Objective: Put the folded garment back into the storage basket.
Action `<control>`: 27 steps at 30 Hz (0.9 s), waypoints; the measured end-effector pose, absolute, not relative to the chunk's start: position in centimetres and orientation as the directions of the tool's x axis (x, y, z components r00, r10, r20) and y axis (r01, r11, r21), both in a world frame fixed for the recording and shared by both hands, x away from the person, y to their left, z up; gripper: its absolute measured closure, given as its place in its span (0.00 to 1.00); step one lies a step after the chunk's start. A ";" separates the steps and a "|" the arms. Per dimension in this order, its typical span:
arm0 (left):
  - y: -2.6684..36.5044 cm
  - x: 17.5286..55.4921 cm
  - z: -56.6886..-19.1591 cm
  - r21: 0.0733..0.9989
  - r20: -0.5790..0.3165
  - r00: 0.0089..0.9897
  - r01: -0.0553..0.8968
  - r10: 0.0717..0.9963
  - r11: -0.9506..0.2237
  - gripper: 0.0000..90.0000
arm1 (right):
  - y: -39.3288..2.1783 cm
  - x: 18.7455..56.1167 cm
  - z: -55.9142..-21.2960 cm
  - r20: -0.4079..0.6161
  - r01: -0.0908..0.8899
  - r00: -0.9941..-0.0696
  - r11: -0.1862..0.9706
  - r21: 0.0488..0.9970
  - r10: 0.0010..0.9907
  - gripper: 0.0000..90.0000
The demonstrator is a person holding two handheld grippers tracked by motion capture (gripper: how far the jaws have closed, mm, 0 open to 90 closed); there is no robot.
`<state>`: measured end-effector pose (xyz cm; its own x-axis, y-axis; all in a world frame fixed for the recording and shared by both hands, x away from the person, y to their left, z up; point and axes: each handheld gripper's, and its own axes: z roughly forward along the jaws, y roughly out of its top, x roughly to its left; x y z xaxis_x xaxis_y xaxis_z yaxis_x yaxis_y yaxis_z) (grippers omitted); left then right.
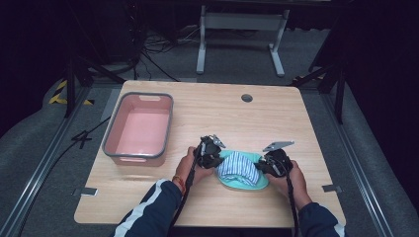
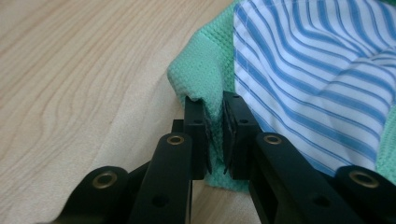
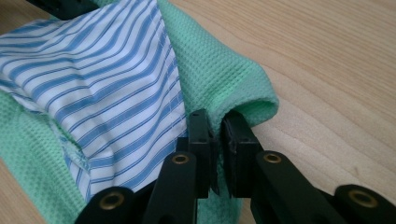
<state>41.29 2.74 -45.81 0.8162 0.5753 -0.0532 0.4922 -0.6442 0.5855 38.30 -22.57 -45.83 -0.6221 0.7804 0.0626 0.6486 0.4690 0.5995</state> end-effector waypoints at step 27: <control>3.9 42.0 -41.3 0.597 -0.039 0.818 0.479 0.573 -0.643 0.92 | -21.7 39.2 -41.4 0.086 0.614 -0.648 0.452 0.647 0.757 0.93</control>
<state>42.01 3.90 -41.31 0.8184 0.5734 -0.0386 0.4788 -0.6433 0.5974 39.24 -21.70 -41.39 -0.6479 0.7568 0.0863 0.6143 0.4522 0.6467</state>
